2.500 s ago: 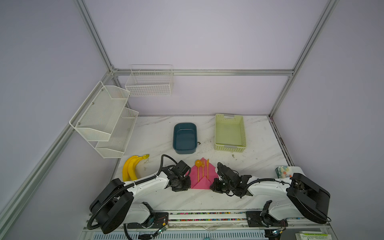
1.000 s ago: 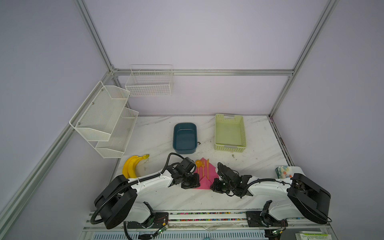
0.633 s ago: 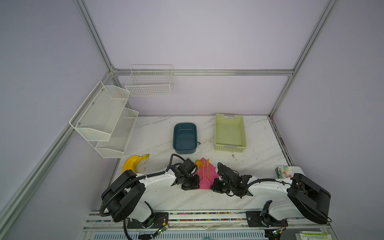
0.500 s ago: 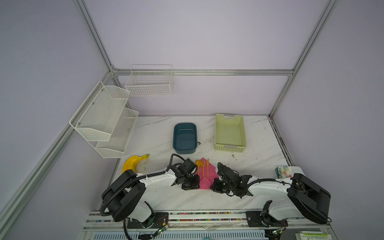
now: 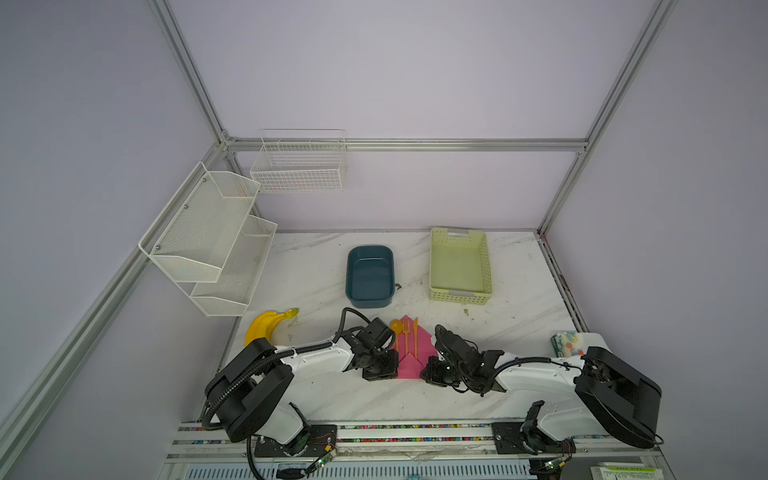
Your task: Place the utensils on the paper napkin and roll it up
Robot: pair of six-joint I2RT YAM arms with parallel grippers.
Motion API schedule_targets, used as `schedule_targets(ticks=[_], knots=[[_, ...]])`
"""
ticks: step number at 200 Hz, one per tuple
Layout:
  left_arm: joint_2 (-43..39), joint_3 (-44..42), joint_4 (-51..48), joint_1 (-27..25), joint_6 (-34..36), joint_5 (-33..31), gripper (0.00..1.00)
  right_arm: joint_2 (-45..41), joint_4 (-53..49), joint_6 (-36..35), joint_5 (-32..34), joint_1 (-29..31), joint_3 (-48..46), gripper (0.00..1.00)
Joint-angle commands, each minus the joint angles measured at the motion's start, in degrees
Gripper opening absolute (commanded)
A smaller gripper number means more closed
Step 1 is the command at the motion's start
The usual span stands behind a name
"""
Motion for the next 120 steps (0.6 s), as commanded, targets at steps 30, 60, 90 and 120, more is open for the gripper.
schedule_targets(ticks=[30, 60, 90, 120], knots=[[0.8, -2.9, -1.3, -0.1, 1.0, -2.0, 0.06, -1.9, -6.7, 1.2, 3.0, -0.2, -0.3, 0.10], [0.8, -2.9, -1.3, -0.1, 0.9, -2.1, 0.07, -3.8, -8.3, 1.4, 3.6, -0.4, -0.6, 0.10], [0.7, -2.8, -1.3, -0.1, 0.8, -1.9, 0.07, -5.4, -9.3, 1.8, 3.9, -0.6, -1.6, 0.10], [0.8, -2.7, -1.3, -0.1, 0.7, -1.9, 0.06, -6.3, -11.1, 2.2, 4.7, -0.7, -1.9, 0.11]])
